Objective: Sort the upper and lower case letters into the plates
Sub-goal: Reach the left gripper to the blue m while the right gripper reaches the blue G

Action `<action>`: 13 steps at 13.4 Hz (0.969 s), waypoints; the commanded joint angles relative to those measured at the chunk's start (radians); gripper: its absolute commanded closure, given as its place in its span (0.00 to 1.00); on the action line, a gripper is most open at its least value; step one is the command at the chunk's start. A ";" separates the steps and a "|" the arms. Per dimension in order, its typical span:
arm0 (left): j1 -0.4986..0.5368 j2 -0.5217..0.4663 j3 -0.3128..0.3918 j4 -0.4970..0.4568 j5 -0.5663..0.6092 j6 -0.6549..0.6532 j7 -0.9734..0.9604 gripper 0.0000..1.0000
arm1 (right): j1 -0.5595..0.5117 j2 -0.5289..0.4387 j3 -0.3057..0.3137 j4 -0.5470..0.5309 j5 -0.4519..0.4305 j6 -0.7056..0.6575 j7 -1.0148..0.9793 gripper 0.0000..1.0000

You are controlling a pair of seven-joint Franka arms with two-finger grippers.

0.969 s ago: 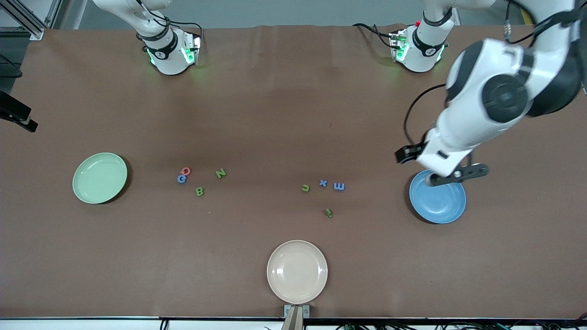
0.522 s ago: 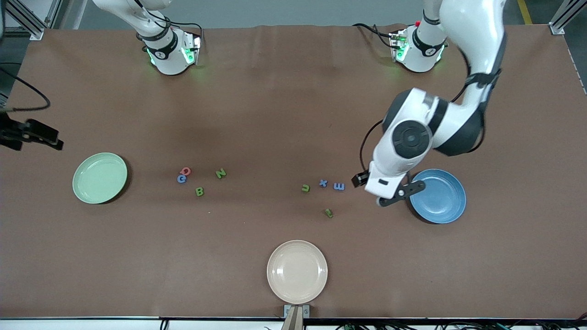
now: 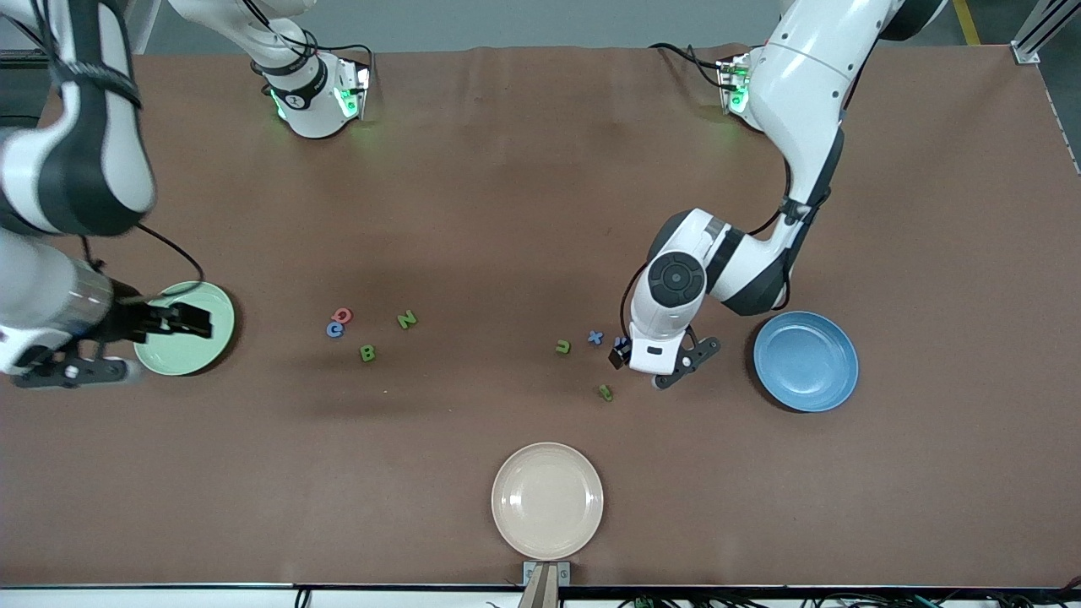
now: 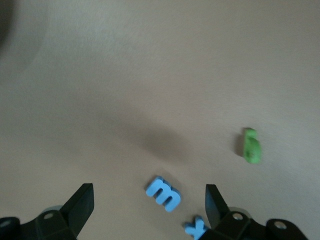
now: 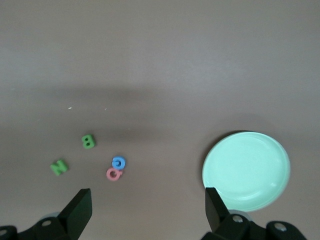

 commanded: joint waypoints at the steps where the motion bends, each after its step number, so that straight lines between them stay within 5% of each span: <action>1: -0.029 0.005 0.004 -0.015 0.026 0.014 -0.105 0.06 | 0.020 -0.036 -0.003 -0.219 0.021 0.171 0.113 0.00; 7: -0.034 0.045 0.004 -0.018 0.025 0.081 -0.219 0.13 | 0.136 -0.036 -0.001 -0.551 0.025 0.572 0.331 0.00; 13: -0.037 0.072 0.004 -0.025 0.026 0.139 -0.313 0.22 | 0.138 0.060 0.000 -0.571 0.063 0.654 0.343 0.01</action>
